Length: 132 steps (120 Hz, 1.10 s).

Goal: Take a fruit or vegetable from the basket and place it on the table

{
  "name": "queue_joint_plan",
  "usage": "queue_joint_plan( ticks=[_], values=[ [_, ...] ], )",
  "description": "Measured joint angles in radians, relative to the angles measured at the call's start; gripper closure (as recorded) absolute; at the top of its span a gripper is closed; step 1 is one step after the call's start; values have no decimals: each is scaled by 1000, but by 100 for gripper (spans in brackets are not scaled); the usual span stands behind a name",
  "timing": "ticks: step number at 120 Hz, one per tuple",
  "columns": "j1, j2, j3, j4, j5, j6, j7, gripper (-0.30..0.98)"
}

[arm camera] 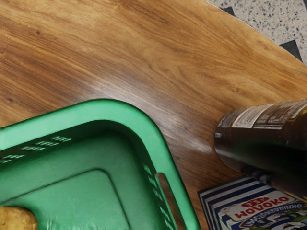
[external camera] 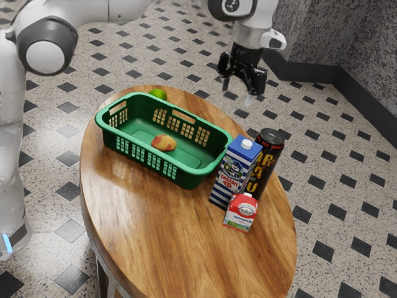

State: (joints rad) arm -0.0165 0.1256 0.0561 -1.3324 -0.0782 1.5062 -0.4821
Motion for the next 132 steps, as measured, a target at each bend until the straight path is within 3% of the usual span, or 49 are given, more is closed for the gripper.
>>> queue_joint_plan(
  ticks=[21,35,58,72,87,99,121,132],
  values=[
    [7,2,4,22,-28,-36,-460,0],
    [0,-5,3,22,-16,-49,-521,0],
    [-1,-17,52,4,63,-81,-323,0],
    [-80,-158,181,-299,131,8,-134,0],
    [-79,-265,250,-522,166,154,54,0],
    [-72,-349,255,-643,169,234,178,1],
    [-85,-305,234,-683,125,310,358,1],
    [-48,-341,233,-790,97,352,430,1]
  ],
)
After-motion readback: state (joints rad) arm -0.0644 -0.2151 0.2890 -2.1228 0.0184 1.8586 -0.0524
